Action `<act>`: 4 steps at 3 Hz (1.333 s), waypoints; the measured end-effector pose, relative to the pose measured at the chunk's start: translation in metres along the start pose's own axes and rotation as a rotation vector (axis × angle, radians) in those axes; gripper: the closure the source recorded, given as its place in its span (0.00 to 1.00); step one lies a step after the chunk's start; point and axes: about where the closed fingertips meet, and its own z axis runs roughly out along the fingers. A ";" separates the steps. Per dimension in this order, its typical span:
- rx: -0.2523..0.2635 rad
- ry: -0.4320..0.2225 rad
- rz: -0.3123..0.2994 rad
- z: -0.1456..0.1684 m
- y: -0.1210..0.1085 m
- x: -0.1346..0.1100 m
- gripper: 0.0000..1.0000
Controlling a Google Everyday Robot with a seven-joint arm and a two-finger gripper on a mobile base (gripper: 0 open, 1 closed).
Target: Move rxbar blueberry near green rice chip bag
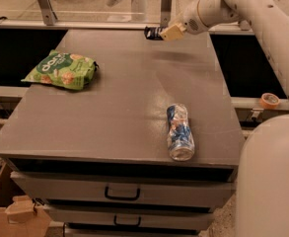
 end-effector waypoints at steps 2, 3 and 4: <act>-0.162 0.038 -0.053 0.016 0.065 0.015 1.00; -0.252 0.043 -0.064 0.022 0.101 0.019 1.00; -0.342 0.004 -0.078 0.020 0.141 0.000 1.00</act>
Offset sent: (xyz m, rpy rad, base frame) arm -0.0700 0.0480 -0.0564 -0.0577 0.1354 0.2152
